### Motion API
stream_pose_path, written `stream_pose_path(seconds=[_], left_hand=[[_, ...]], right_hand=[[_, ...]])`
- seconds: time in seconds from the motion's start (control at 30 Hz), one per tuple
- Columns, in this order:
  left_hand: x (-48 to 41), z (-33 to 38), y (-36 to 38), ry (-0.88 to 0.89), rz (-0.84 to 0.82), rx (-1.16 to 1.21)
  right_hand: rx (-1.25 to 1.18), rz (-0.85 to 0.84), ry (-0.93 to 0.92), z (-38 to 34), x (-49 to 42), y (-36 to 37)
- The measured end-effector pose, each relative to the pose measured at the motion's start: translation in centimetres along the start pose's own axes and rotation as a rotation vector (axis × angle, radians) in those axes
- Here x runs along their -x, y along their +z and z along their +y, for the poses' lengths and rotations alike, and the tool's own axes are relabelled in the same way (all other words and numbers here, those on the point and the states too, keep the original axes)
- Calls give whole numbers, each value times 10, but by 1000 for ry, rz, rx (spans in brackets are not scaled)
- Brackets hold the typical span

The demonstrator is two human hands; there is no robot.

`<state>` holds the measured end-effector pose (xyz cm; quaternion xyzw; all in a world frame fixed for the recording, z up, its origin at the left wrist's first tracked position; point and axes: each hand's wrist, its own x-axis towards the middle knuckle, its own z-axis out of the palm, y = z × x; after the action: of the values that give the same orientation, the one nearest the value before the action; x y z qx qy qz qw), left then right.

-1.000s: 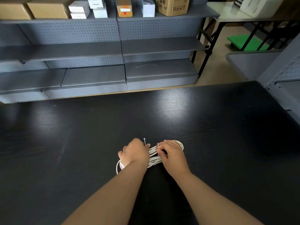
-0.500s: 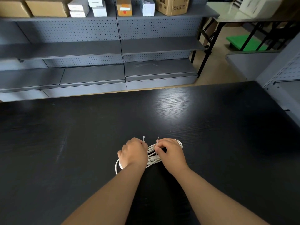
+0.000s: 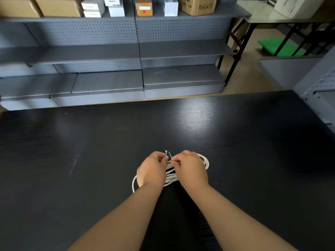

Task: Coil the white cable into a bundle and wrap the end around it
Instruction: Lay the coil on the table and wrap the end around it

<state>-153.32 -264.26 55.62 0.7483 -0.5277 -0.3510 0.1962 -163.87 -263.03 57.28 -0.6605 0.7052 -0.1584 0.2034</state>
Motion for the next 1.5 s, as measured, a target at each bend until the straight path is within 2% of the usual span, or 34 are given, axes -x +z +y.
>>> stream_pose_path(seconds=[0.27, 0.53, 0.63, 0.83, 1.23, 1.5], left_hand=[[-1, 0, -4, -21, -25, 30], [1, 2, -7, -14, -26, 66], [2, 3, -8, -13, -22, 71], [4, 4, -9, -14, -28, 95], [6, 2, -10, 25, -52, 125], [8, -1, -11, 58, -70, 131]], right_hand=[[-324, -278, 294, -6, -15, -8], [-416, -398, 436, -11, -23, -10], [-361, -448, 435, -13, -26, -12], [-426, -395, 480, -12, -25, -11], [-505, -414, 516, -9, -25, -13], [-559, -360, 448, -7, -20, -11]])
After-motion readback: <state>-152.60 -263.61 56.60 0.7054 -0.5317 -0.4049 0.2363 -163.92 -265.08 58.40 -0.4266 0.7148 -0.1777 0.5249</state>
